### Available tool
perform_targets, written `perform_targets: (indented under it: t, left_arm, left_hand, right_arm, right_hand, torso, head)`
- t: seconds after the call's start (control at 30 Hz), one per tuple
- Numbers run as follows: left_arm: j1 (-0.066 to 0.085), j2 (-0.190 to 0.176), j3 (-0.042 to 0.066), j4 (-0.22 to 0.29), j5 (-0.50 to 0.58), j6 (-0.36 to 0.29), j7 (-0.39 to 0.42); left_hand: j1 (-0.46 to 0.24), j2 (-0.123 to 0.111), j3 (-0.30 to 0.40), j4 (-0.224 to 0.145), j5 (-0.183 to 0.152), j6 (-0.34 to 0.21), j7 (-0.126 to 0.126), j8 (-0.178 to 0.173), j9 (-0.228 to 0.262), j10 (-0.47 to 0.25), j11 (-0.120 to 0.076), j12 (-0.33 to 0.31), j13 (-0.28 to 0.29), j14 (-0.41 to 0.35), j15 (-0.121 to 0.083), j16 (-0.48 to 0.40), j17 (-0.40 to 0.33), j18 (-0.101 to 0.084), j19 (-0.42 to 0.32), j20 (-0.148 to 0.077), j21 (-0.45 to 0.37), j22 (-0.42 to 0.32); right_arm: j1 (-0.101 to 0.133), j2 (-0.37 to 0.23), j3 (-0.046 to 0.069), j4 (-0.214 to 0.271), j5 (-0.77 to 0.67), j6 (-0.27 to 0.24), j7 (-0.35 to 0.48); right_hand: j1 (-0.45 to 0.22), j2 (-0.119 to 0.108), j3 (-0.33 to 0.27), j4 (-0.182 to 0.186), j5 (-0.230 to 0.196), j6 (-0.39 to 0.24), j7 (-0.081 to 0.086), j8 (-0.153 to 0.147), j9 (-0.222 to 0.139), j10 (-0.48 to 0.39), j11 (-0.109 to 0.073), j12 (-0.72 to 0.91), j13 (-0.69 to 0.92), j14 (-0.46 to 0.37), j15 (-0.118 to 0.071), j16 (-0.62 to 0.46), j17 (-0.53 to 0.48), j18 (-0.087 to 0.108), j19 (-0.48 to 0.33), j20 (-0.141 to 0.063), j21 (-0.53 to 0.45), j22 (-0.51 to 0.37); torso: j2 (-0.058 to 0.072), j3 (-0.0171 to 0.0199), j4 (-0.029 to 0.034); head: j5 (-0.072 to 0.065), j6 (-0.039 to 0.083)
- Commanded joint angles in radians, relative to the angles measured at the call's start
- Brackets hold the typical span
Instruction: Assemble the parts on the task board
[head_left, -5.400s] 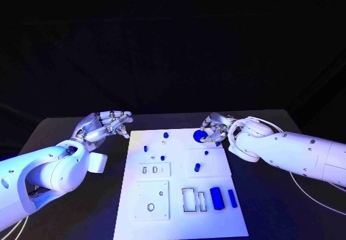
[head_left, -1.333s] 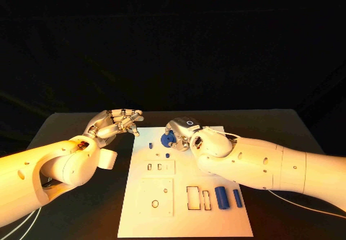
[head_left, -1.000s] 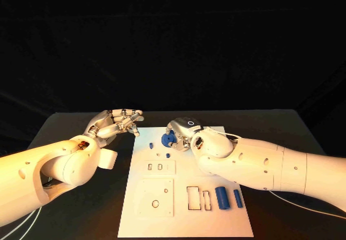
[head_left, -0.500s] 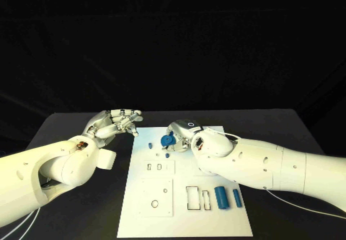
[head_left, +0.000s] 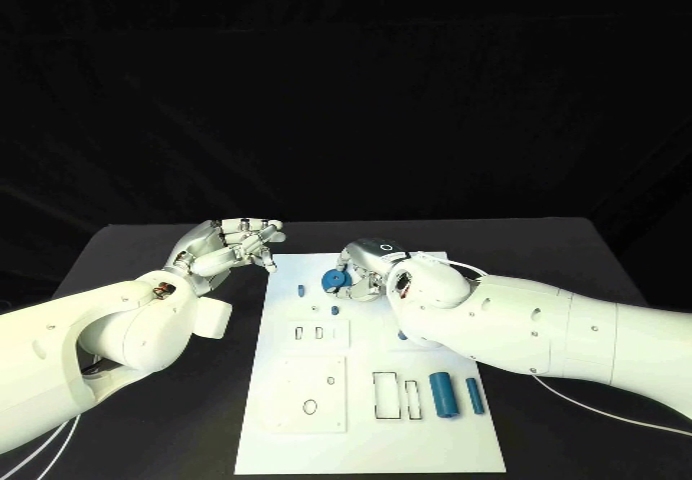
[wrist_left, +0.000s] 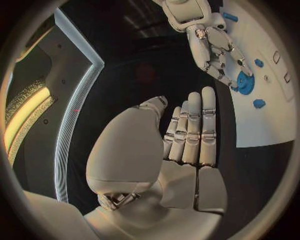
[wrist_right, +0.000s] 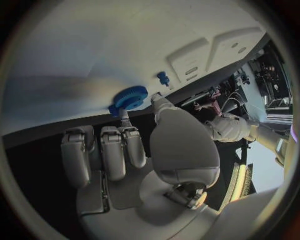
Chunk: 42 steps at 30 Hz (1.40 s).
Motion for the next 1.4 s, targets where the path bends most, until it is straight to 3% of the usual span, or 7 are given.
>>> perform_targets:
  t: [0.03, 0.3, 0.47, 0.7, 0.93, 1.17, 1.4]
  left_arm:
    - [0.002, 0.000, 0.001, 0.003, -0.005, 0.011, 0.004]
    - [0.002, 0.000, 0.001, 0.000, -0.004, 0.011, 0.004]
    - [0.002, -0.001, 0.001, -0.001, -0.004, 0.013, 0.004]
    - [0.002, -0.003, 0.001, -0.003, -0.005, 0.014, 0.004]
    - [0.002, -0.004, 0.000, -0.007, -0.009, 0.014, 0.008]
    - [0.002, 0.001, 0.000, -0.012, -0.017, 0.015, 0.017]
    - [0.001, 0.003, 0.000, -0.015, -0.020, 0.018, 0.022]
  left_hand:
    - [-0.010, -0.001, 0.005, 0.001, -0.003, 0.000, 0.004, -0.003, 0.001, -0.005, 0.005, -0.004, 0.000, -0.005, 0.002, 0.004, 0.001, 0.013, -0.007, 0.003, 0.007, 0.001]
    - [-0.010, -0.001, 0.005, 0.001, -0.003, 0.000, 0.004, -0.003, 0.001, -0.005, 0.005, -0.004, 0.000, -0.005, 0.002, 0.004, 0.001, 0.013, -0.007, 0.003, 0.007, 0.001]
    - [-0.010, 0.000, 0.006, 0.001, -0.002, -0.001, 0.004, -0.004, 0.001, -0.005, 0.006, -0.004, 0.000, -0.005, 0.002, 0.004, 0.001, 0.013, -0.008, 0.003, 0.008, 0.001]
    - [-0.010, 0.000, 0.007, 0.000, -0.002, -0.002, 0.004, -0.004, 0.001, -0.006, 0.006, -0.005, 0.000, -0.005, 0.002, 0.004, 0.001, 0.013, -0.008, 0.003, 0.008, 0.002]
    - [-0.009, 0.000, 0.008, -0.001, -0.002, -0.002, 0.004, -0.004, 0.001, -0.006, 0.006, -0.005, 0.000, -0.006, 0.002, 0.004, 0.001, 0.013, -0.009, 0.004, 0.009, 0.002]
    - [-0.006, -0.002, 0.010, -0.003, -0.002, -0.002, 0.004, -0.004, 0.001, -0.005, 0.005, -0.004, 0.000, -0.006, 0.001, 0.004, 0.001, 0.014, -0.010, 0.004, 0.010, 0.003]
    - [-0.005, -0.003, 0.011, -0.004, -0.002, -0.002, 0.003, -0.004, 0.001, -0.005, 0.005, -0.004, 0.000, -0.006, 0.001, 0.004, 0.001, 0.014, -0.011, 0.004, 0.011, 0.003]
  right_arm:
    - [-0.003, -0.010, -0.002, 0.007, 0.019, -0.031, 0.010]
    - [-0.003, -0.076, -0.001, 0.053, 0.138, -0.253, 0.202]
    - [0.002, -0.137, 0.005, 0.100, 0.259, -0.298, 0.292]
    - [0.015, -0.276, 0.012, 0.194, 0.435, -0.193, 0.389]
    - [0.027, -0.442, 0.014, 0.249, 0.611, -0.030, 0.510]
    - [0.032, -0.532, 0.015, 0.232, 0.601, 0.030, 0.533]
    - [0.030, -0.544, 0.014, 0.177, 0.549, 0.055, 0.515]
  right_hand:
    - [0.000, 0.014, 0.011, -0.001, 0.013, 0.006, -0.001, -0.003, 0.000, 0.074, -0.001, 0.007, 0.226, 0.104, 0.000, 0.006, 0.263, -0.017, 0.093, 0.004, 0.002, 0.246]
    - [0.053, 0.013, 0.066, -0.008, 0.049, 0.005, 0.000, -0.011, -0.007, 0.075, -0.002, 0.007, 0.227, 0.104, -0.001, 0.006, 0.263, -0.017, 0.093, 0.002, 0.001, 0.245]
    - [0.083, -0.015, 0.081, -0.010, 0.047, -0.010, 0.005, -0.023, -0.013, 0.061, 0.002, -0.008, 0.212, 0.104, 0.002, 0.006, 0.263, -0.011, 0.081, 0.004, -0.018, 0.228]
    - [0.147, -0.042, 0.087, -0.018, -0.017, -0.009, 0.007, -0.029, -0.017, 0.054, 0.005, -0.015, 0.205, 0.104, 0.005, 0.006, 0.263, -0.006, 0.071, 0.007, -0.035, 0.214]
    - [0.311, -0.081, 0.161, -0.109, -0.005, -0.007, 0.002, -0.028, -0.021, -0.030, -0.001, -0.101, 0.126, 0.086, -0.001, -0.023, 0.199, 0.032, -0.019, 0.003, -0.181, 0.091]
    - [0.332, -0.100, 0.172, -0.130, 0.000, -0.001, 0.002, -0.022, -0.020, -0.034, -0.001, -0.105, 0.121, 0.089, -0.002, -0.018, 0.209, 0.030, -0.014, 0.002, -0.177, 0.097]
    - [0.341, -0.106, 0.176, -0.138, 0.010, -0.005, 0.004, -0.023, -0.021, -0.034, 0.000, -0.106, 0.120, 0.093, -0.001, -0.012, 0.223, 0.027, -0.007, 0.002, -0.168, 0.106]
  torso:
    - [0.000, 0.0004, -0.0012]
    - [-0.002, 0.0024, -0.0045]
    - [-0.005, 0.0028, -0.0080]
    - [-0.015, 0.0073, -0.0240]
    - [-0.024, 0.0158, -0.0398]
    - [-0.026, 0.0210, -0.0415]
    - [-0.024, 0.0230, -0.0430]
  head:
    - [0.002, 0.001]
    - [0.003, 0.008]
    - [0.001, 0.011]
    - [-0.004, 0.009]
    - [-0.010, 0.011]
    - [-0.014, 0.004]
    - [-0.019, 0.000]
